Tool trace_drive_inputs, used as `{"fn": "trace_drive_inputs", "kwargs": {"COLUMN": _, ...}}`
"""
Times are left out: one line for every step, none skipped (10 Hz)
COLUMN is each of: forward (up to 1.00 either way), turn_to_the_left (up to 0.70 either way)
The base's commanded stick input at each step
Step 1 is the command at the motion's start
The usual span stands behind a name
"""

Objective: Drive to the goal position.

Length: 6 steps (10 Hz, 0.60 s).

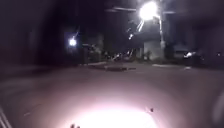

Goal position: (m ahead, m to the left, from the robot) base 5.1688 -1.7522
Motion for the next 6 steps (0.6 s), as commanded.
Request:
{"fn": "trace_drive_inputs", "kwargs": {"forward": 1.0, "turn_to_the_left": 0.0}}
{"fn": "trace_drive_inputs", "kwargs": {"forward": 1.0, "turn_to_the_left": 0.0}}
{"fn": "trace_drive_inputs", "kwargs": {"forward": 1.0, "turn_to_the_left": 0.0}}
{"fn": "trace_drive_inputs", "kwargs": {"forward": 1.0, "turn_to_the_left": 0.0}}
{"fn": "trace_drive_inputs", "kwargs": {"forward": 1.0, "turn_to_the_left": 0.0}}
{"fn": "trace_drive_inputs", "kwargs": {"forward": 1.0, "turn_to_the_left": 0.0}}
